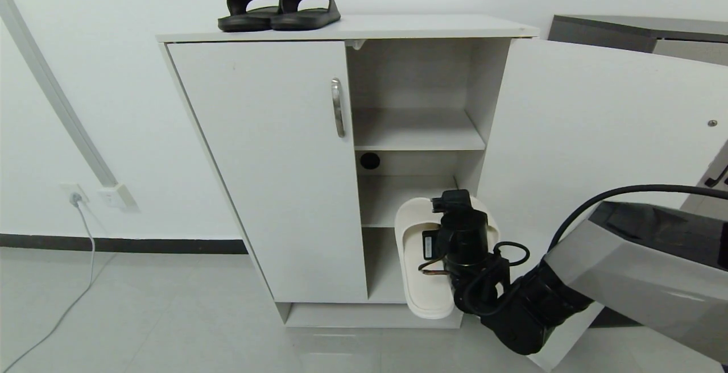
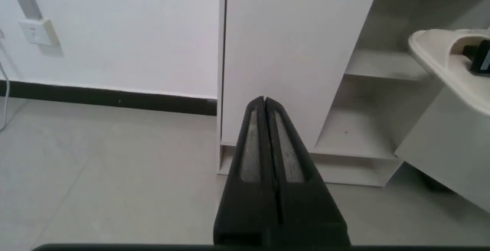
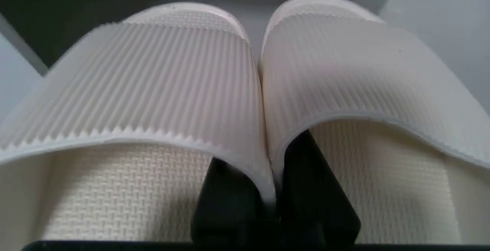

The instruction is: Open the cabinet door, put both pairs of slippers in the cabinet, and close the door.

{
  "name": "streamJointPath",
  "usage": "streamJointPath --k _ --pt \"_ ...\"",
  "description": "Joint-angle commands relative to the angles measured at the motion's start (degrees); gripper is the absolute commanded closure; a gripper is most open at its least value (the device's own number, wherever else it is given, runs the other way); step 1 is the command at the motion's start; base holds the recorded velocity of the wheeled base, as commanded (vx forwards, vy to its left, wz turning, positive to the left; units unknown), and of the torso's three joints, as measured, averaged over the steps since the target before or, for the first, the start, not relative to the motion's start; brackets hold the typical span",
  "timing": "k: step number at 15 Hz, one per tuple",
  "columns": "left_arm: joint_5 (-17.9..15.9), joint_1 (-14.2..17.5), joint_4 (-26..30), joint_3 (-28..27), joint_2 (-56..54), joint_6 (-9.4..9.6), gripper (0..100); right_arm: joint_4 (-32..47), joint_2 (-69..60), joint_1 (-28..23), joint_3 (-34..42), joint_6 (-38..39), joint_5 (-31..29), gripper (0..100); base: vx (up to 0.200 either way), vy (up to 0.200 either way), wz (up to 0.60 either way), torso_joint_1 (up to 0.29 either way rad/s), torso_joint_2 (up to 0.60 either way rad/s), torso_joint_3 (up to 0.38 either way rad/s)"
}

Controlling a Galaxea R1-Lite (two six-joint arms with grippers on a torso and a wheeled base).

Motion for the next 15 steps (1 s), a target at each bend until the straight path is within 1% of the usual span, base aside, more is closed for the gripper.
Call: streamJointPath --k 1,2,5,15 --pt "0.01 0.04 -0.04 0.01 0.09 -0.04 100 0.35 5.71 1.14 -6.16 0.38 0.36 100 0.000 0.000 0.00 0.000 0.00 0.000" --pt "0.01 0.04 0.05 0.01 0.09 -0.04 100 0.35 7.47 0.79 -8.53 0.38 0.36 100 0.000 0.000 0.00 0.000 0.00 0.000" --pt "0.01 0.04 -0.04 0.01 0.09 -0.04 100 0.35 10.55 1.40 -10.91 0.38 1.42 100 0.000 0.000 0.00 0.000 0.00 0.000" --pt "-0.07 0.04 0.05 0.01 0.09 -0.04 100 -0.71 10.99 1.93 -11.35 0.38 1.59 100 0.000 0.000 0.00 0.000 0.00 0.000"
